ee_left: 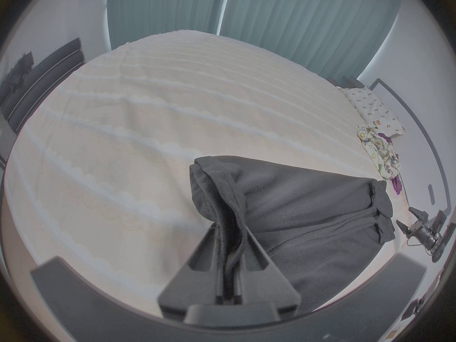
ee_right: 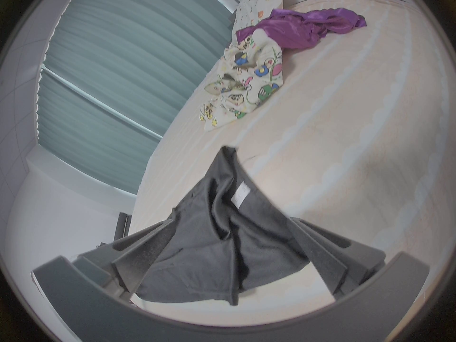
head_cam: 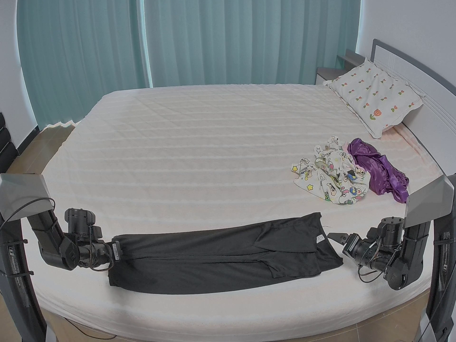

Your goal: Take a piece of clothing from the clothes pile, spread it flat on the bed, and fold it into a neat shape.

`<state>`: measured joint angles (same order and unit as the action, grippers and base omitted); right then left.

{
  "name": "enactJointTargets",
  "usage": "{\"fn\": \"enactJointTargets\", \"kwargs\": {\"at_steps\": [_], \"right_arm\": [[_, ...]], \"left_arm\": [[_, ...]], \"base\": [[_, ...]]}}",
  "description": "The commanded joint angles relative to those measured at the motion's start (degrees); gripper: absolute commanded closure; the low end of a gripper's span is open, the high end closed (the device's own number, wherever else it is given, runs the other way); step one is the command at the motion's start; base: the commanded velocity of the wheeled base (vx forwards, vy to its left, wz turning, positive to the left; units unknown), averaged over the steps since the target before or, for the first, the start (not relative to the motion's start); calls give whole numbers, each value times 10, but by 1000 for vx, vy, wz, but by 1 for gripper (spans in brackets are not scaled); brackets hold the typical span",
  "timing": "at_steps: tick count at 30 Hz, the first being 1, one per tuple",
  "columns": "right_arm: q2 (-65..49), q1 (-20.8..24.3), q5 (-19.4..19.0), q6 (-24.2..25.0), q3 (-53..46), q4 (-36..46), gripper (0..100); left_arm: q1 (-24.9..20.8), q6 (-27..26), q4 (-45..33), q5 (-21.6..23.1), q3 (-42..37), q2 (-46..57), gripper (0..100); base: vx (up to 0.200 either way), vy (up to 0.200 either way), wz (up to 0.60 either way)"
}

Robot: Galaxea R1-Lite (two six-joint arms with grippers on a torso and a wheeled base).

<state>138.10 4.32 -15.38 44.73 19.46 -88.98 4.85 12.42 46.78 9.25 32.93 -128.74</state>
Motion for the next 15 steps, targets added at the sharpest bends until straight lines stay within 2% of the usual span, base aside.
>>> {"fn": "enactJointTargets", "kwargs": {"at_steps": [1,7,8,15], "right_arm": [[-12,-6,-1,4,10,-8,0],[-8,-7,1,4,13,-8,0],[-8,-9,0,5,13,-8,0],[-6,-14,-1,4,15,-8,0]], "left_arm": [[15,1,-20,0,11,21,100],[80,0,-68,6,33,63,100],[111,-2,-99,16,46,82,100],[192,-1,-207,91,100,133,100]], "base": [[0,0,0],[0,0,0],[0,0,0],[0,0,0]]}}
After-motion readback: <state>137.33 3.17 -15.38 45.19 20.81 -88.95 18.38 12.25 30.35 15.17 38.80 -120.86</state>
